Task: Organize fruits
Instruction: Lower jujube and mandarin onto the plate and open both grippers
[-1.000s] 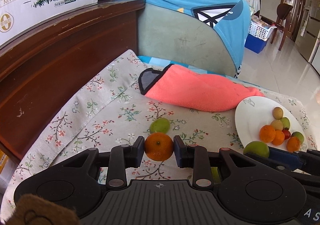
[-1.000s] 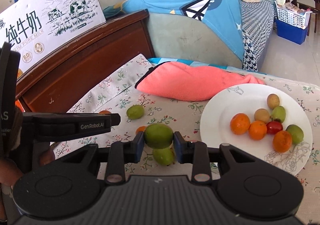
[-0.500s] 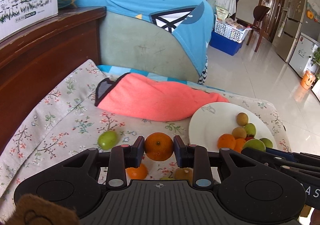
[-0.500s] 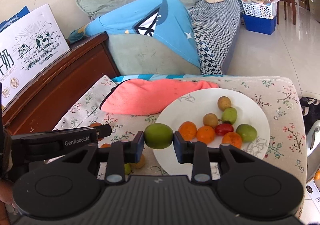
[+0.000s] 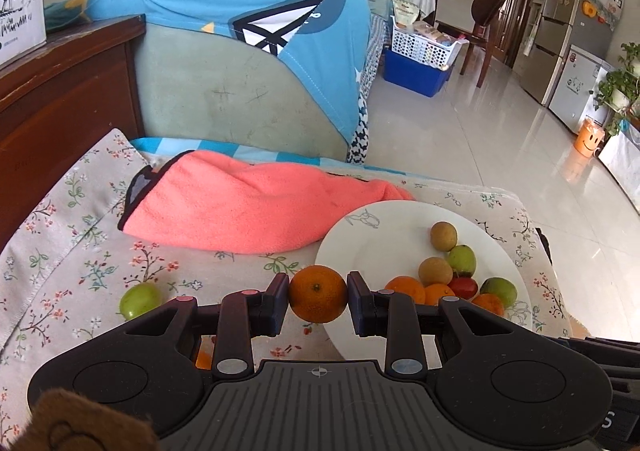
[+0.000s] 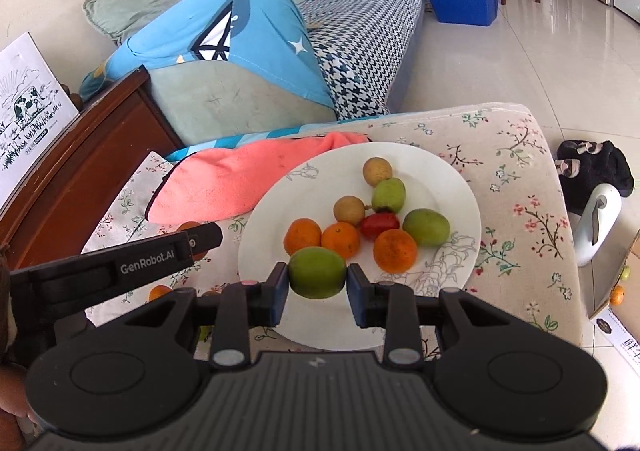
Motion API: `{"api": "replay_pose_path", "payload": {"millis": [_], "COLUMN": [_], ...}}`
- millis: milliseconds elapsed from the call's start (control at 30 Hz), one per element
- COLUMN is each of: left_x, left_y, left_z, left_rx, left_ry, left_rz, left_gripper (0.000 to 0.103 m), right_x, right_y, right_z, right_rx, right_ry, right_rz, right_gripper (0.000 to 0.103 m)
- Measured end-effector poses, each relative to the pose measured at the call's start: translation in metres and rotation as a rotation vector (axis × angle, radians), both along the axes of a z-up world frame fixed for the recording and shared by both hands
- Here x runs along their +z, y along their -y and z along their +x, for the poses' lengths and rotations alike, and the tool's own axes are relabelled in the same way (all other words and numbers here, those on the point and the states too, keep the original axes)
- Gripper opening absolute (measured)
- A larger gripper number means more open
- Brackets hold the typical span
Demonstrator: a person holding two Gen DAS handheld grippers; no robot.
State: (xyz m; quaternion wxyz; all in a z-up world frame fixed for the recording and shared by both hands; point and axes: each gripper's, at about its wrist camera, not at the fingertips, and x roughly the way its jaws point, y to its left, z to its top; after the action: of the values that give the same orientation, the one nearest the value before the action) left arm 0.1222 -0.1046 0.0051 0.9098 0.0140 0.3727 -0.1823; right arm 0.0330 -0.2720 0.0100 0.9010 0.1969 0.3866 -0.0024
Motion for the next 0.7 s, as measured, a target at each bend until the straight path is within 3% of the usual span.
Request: {"api": "replay_pose_path", "payload": {"millis": [500, 633, 700], "left_x": [-0.009, -0.002, 0.002], "left_y": [0.027, 0.022, 0.017], "left_z": [0.022, 0.022, 0.022], "left_rx": [-0.037, -0.020, 0.001], "left_ry": [-0.025, -0.026, -0.026], "left_rz": [-0.032, -0.050, -0.060], "left_gripper": [0.029, 0.032, 0.039], "right_x": [-0.017, -0.016, -0.014], "right_y": [0.006, 0.010, 0.011], "right_z": [0.007, 0.007, 0.006], "right_rx": [-0.058, -0.087, -0.090], "right_ry": [-0.062, -0.044, -0.030], "right_rz": [0.044, 0.057, 0.061], "right_gripper": [0.032, 0.035, 0.035]}}
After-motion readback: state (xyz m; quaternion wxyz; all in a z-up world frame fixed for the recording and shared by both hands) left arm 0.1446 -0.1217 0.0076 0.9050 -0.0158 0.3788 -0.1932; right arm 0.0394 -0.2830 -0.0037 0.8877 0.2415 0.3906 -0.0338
